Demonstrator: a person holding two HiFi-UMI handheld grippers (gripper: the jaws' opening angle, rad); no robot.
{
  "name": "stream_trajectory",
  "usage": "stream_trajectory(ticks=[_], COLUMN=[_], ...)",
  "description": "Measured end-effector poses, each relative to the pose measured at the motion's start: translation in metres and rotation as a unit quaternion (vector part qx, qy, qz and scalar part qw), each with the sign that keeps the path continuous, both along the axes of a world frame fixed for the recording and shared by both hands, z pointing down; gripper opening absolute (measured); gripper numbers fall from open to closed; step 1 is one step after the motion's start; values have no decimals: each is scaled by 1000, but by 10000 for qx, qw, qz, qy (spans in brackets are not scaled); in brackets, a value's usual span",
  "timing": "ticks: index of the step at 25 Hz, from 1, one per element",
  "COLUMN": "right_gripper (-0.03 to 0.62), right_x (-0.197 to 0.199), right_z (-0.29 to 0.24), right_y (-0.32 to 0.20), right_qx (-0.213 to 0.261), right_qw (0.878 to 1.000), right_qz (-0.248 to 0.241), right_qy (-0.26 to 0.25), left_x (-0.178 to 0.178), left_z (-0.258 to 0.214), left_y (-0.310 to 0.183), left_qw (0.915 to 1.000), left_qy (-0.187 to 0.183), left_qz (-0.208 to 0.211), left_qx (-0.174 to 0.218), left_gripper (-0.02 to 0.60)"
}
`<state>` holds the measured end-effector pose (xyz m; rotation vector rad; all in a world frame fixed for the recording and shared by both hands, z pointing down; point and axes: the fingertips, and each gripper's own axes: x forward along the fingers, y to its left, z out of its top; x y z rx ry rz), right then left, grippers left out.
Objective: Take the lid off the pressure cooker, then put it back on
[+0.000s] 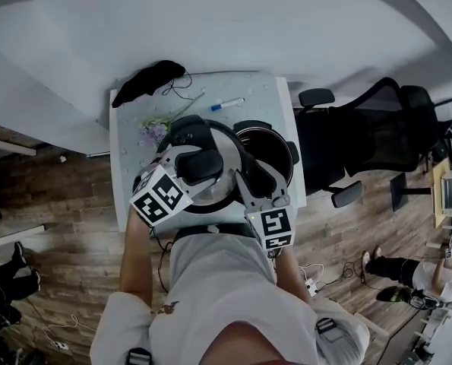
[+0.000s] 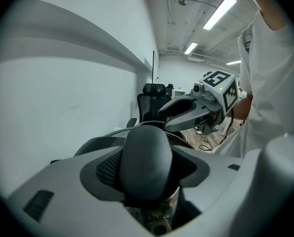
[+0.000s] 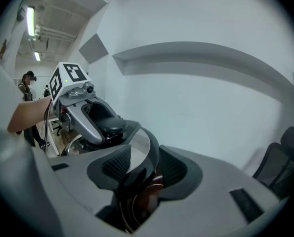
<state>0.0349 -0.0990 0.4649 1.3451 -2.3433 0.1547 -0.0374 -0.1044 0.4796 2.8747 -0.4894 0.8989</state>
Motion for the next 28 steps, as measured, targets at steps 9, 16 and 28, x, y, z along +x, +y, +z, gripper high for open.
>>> stream_trajectory(ticks=[9, 16, 28], right_gripper=[176, 175, 170], right_x=[-63, -106, -162], right_z=[3, 12, 44], right_y=[1, 6, 21], right_qx=[44, -49, -430], right_qw=[9975, 9921, 9765], right_qz=[-700, -1252, -2110], right_qy=[-5, 7, 69], left_x=[-63, -109, -152], left_z=[1, 19, 71], left_y=[5, 13, 33], left_qw=[9966, 9882, 9668], left_qy=[128, 88, 48], left_qz=[-811, -1527, -2527], left_qx=[100, -35, -378], left_gripper=[273, 273, 273])
